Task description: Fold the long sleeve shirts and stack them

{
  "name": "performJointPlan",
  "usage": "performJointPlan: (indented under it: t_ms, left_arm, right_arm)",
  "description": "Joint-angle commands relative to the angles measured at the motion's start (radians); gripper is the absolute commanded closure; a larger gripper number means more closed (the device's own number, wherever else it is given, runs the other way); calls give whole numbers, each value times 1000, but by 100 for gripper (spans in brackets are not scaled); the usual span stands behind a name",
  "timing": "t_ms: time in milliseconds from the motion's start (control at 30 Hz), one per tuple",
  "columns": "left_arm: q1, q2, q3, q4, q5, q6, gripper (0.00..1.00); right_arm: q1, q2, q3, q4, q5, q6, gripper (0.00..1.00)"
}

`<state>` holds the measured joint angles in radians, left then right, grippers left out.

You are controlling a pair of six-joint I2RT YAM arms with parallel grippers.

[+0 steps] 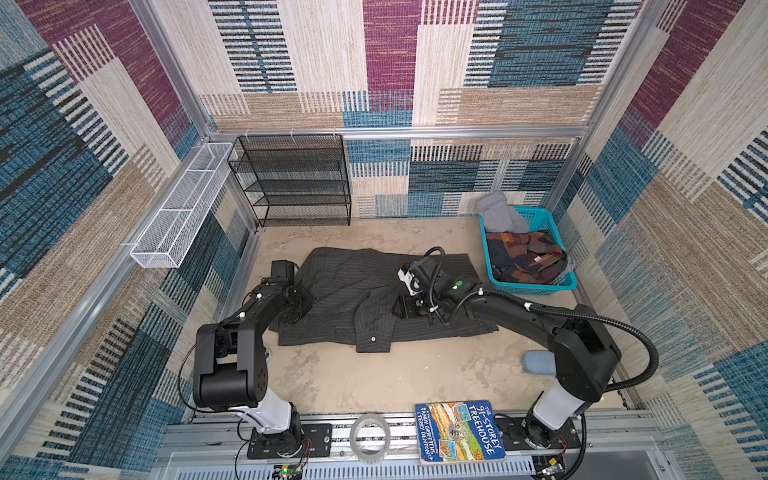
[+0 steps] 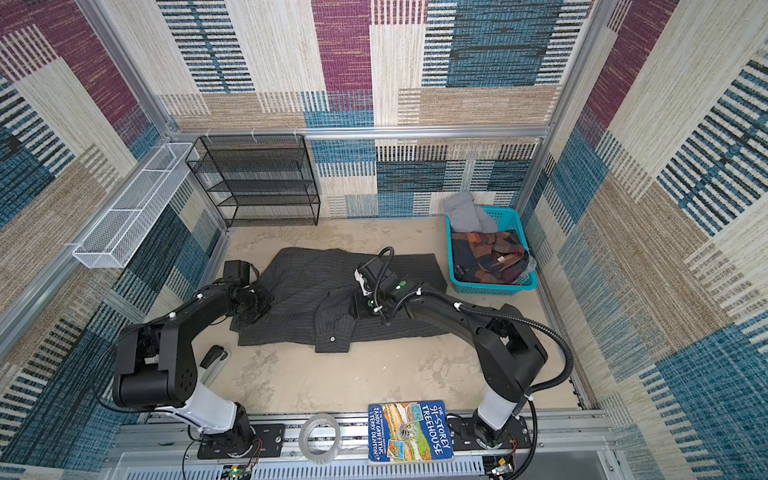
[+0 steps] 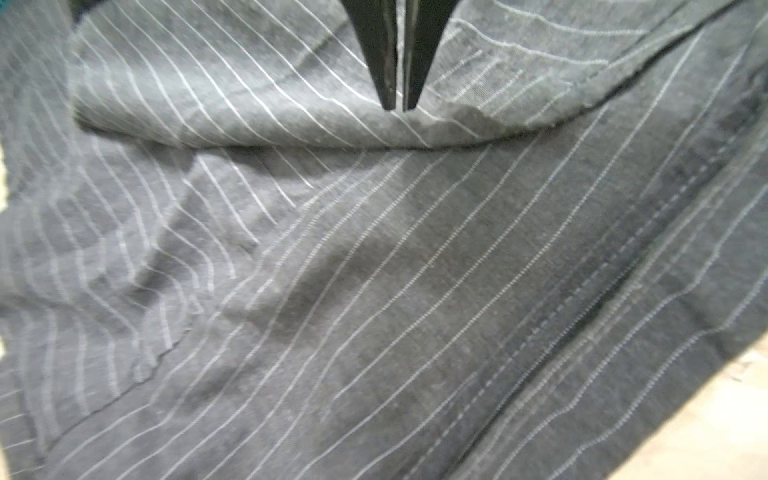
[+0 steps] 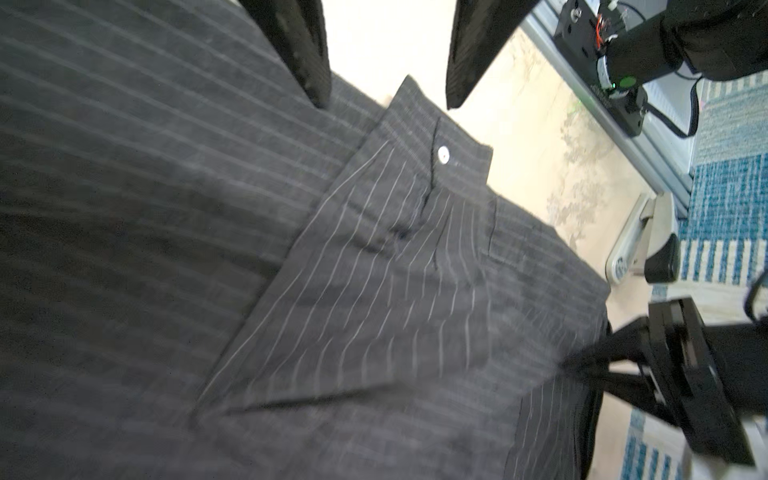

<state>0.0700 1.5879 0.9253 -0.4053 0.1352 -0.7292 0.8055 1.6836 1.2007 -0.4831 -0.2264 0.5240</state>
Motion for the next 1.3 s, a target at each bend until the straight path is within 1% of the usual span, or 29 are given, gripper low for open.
performJointPlan:
  t_ms: [0,133,333,433,733,967,1033,1200,1267]
  left_arm:
    - [-1,-15,4,-7,7,-3,90]
    - [-3,-13,6,-9,14,2,90]
    - [-4,-8,6,-8,14,1,90]
    - [-6,-10,4,-6,13,-1,89]
    - [-12,-6,14,-11,10,0,90]
    - [-19,-7,18,-15,7,1,90]
    - [-19,-7,18,-16,4,1,90]
    - [-21,-3,21,-18,1,1,90]
    - [-20,-1,24,-17,0,1,90]
  right_arm:
    - [50,30,-32,64,-5,103,52]
    - [80,105,-35,118,-18,142,53]
    - [98,157,-40,152,-61,155,53]
    - [100,163,-55,162,-74,164,53]
    - [113,129,-110,168,-64,194,53]
    - [114,157,-115,225,-87,202,54]
    - [114,173,-102,230,-86,198,58]
    - [114,177,-86,214,-69,190,80]
    - [113,150,-77,173,-46,172,85]
